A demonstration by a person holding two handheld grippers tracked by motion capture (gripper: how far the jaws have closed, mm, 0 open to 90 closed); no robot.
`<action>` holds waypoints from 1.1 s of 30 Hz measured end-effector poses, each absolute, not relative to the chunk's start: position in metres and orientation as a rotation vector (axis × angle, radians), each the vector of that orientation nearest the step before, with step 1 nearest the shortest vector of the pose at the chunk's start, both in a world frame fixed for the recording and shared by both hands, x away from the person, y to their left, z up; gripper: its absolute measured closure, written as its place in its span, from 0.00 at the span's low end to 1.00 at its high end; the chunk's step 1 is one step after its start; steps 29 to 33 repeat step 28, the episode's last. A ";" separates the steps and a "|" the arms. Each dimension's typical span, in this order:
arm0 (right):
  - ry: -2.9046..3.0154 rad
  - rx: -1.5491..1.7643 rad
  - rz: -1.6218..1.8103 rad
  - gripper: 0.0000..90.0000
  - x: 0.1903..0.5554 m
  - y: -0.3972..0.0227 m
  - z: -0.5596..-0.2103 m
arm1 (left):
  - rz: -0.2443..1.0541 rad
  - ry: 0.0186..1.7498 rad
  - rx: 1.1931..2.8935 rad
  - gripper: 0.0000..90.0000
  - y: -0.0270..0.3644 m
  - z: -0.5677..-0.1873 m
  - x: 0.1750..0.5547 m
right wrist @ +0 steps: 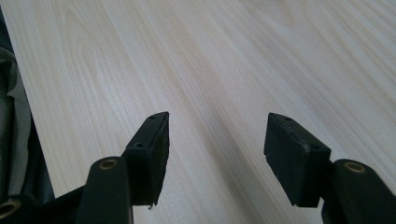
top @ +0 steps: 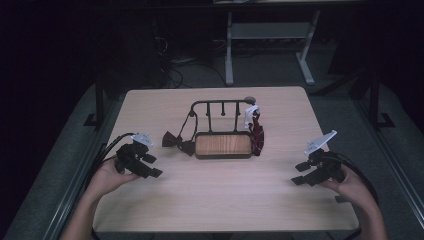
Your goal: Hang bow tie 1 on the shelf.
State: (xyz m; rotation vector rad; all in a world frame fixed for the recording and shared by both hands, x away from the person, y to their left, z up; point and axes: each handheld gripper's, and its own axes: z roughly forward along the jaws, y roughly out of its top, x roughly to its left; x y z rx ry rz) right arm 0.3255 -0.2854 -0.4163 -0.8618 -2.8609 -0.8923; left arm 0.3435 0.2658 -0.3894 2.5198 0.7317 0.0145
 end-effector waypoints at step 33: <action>-2.857 -0.838 -0.893 0.42 0.324 -0.282 -0.419 | 0.085 0.719 2.465 0.32 0.264 -0.430 0.304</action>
